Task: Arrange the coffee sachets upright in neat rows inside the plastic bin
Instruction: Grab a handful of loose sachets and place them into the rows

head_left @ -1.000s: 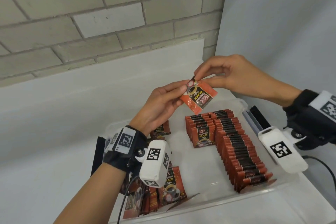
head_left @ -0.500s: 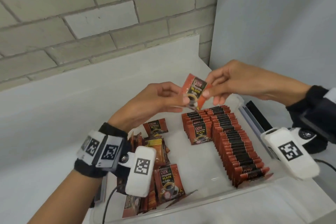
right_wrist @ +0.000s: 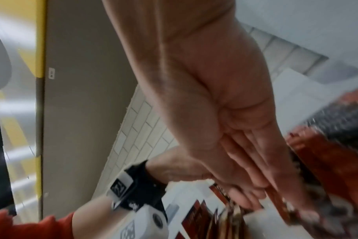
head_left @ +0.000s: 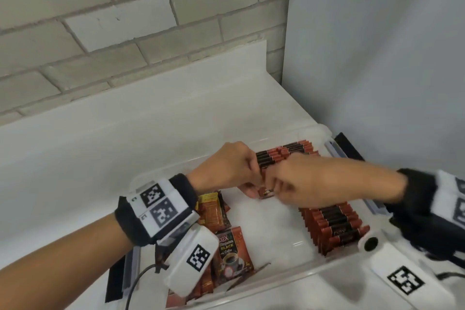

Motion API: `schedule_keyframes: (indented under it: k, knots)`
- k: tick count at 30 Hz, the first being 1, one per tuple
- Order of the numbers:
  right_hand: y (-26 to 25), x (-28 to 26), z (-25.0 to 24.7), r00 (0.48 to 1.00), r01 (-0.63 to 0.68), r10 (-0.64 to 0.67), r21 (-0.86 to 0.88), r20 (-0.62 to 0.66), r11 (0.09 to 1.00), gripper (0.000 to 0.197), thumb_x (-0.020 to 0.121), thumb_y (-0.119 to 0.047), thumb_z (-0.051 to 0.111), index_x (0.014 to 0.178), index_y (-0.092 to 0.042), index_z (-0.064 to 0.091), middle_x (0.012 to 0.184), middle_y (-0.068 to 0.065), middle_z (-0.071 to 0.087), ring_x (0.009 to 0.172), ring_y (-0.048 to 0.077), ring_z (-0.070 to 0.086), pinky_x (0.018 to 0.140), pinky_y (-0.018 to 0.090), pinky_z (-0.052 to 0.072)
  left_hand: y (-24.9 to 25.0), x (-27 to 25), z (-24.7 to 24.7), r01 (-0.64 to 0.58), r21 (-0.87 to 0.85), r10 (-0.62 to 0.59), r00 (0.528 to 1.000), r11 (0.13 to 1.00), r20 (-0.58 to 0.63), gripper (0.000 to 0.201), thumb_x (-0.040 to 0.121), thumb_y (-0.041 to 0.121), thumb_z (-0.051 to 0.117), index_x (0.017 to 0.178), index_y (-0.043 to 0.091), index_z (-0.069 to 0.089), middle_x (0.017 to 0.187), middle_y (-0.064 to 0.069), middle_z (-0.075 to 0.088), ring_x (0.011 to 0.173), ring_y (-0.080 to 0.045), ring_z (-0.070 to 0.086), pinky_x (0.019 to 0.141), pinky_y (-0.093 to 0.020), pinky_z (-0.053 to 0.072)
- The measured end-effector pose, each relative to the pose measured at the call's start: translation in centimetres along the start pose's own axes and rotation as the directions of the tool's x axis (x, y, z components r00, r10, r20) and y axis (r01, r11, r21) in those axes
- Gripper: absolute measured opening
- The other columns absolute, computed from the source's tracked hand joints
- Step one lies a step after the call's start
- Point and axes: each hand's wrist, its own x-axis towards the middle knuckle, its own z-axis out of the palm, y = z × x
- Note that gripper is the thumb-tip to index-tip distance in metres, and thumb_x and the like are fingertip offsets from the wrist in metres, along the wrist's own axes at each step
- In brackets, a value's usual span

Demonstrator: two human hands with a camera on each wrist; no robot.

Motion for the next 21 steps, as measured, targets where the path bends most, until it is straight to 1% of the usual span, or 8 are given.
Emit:
schedule_keyframes:
  k: [5, 7, 10, 12, 14, 16, 18, 21]
  knots:
    - [0.1, 1.2, 1.3, 0.992, -0.026, 0.037, -0.089, 0.119, 0.996, 0.031, 0.102, -0.029, 0.041, 0.12, -0.008, 0.054, 0.08, 0.0, 0.056, 0.07, 0.016, 0.057, 0.064, 0.026, 0.047, 0.4, -0.2, -0.1, -0.036, 0.403, 0.064, 0.996, 0.914, -0.054, 0.021, 0.084, 0.026, 0.073, 0.08, 0.014, 0.056, 0.078, -0.003, 0.068, 0.066, -0.018, 0.066, 0.063, -0.025, 0.05]
    - [0.1, 1.5, 1.4, 0.991, -0.032, 0.044, -0.098, 0.123, 0.995, 0.035, 0.102, -0.032, 0.04, 0.126, -0.009, 0.05, 0.092, 0.002, 0.061, 0.081, 0.018, 0.061, 0.076, 0.031, 0.053, 1.0, -0.6, -0.5, -0.137, 0.486, 0.178, 0.983, 0.863, -0.04, 0.017, 0.089, 0.025, 0.067, 0.098, 0.019, 0.054, 0.096, 0.002, 0.058, 0.082, -0.015, 0.058, 0.074, -0.028, 0.049]
    - [0.2, 2.0, 1.5, 0.991, -0.018, 0.032, -0.103, 0.133, 0.995, 0.041, 0.1, -0.034, 0.041, 0.132, -0.009, 0.049, 0.119, 0.011, 0.063, 0.104, 0.026, 0.063, 0.092, 0.041, 0.051, 1.1, -0.7, -0.4, -0.327, 0.61, 0.259, 0.945, 0.722, 0.199, 0.051, 0.094, 0.008, 0.05, 0.142, 0.017, 0.036, 0.137, 0.001, 0.037, 0.118, -0.014, 0.038, 0.101, -0.025, 0.032]
    - [0.2, 2.0, 1.4, 0.99, -0.008, 0.024, -0.116, 0.14, 0.993, 0.044, 0.1, -0.035, 0.041, 0.135, -0.008, 0.046, 0.12, 0.013, 0.062, 0.105, 0.027, 0.062, 0.093, 0.041, 0.05, 0.9, -0.6, 0.0, -0.339, 0.746, 0.199, 0.941, 0.574, 0.274, 0.067, 0.092, 0.002, 0.044, 0.152, 0.015, 0.017, 0.152, 0.001, 0.021, 0.13, -0.017, 0.024, 0.108, -0.03, 0.027]
    - [0.0, 1.9, 1.3, 0.989, 0.006, 0.013, -0.127, 0.149, 0.992, 0.045, 0.1, -0.036, 0.041, 0.135, -0.008, 0.045, 0.119, 0.012, 0.062, 0.103, 0.026, 0.062, 0.093, 0.041, 0.05, 0.4, -0.6, -0.1, -0.32, 0.794, 0.17, 0.947, 0.517, 0.271, 0.072, 0.09, -0.002, 0.042, 0.153, 0.015, 0.012, 0.156, 0.003, 0.014, 0.135, -0.017, 0.02, 0.109, -0.034, 0.029]
    - [-0.1, 1.8, 1.2, 0.986, 0.014, 0.009, -0.138, 0.164, 0.99, 0.042, 0.101, -0.037, 0.041, 0.131, -0.009, 0.048, 0.114, 0.01, 0.063, 0.098, 0.024, 0.062, 0.09, 0.039, 0.051, 0.3, -1.0, -0.4, -0.31, 0.767, 0.174, 0.951, 0.562, 0.257, 0.07, 0.09, -0.004, 0.04, 0.152, 0.015, 0.014, 0.156, 0.003, 0.015, 0.136, -0.015, 0.02, 0.108, -0.033, 0.029]
    - [-0.1, 1.6, 1.0, 0.986, 0.016, 0.009, -0.144, 0.168, 0.99, 0.038, 0.101, -0.038, 0.041, 0.126, -0.01, 0.049, 0.111, 0.009, 0.062, 0.095, 0.023, 0.061, 0.087, 0.038, 0.051, 0.4, -1.7, -0.8, -0.255, 0.691, 0.167, 0.967, 0.677, 0.192, 0.062, 0.091, -0.005, 0.038, 0.149, 0.012, 0.024, 0.149, 0.001, 0.024, 0.134, -0.014, 0.027, 0.107, -0.029, 0.03]
    - [0.1, 1.6, 0.9, 0.987, 0.013, 0.01, -0.141, 0.161, 0.99, 0.038, 0.101, -0.04, 0.04, 0.122, -0.01, 0.051, 0.11, 0.008, 0.063, 0.095, 0.023, 0.062, 0.086, 0.037, 0.052, 0.0, -2.4, -1.3, -0.051, 0.582, 0.059, 0.998, 0.812, 0.004, 0.044, 0.093, 0.001, 0.037, 0.135, 0.012, 0.045, 0.133, -0.002, 0.045, 0.121, -0.018, 0.047, 0.099, -0.029, 0.04]
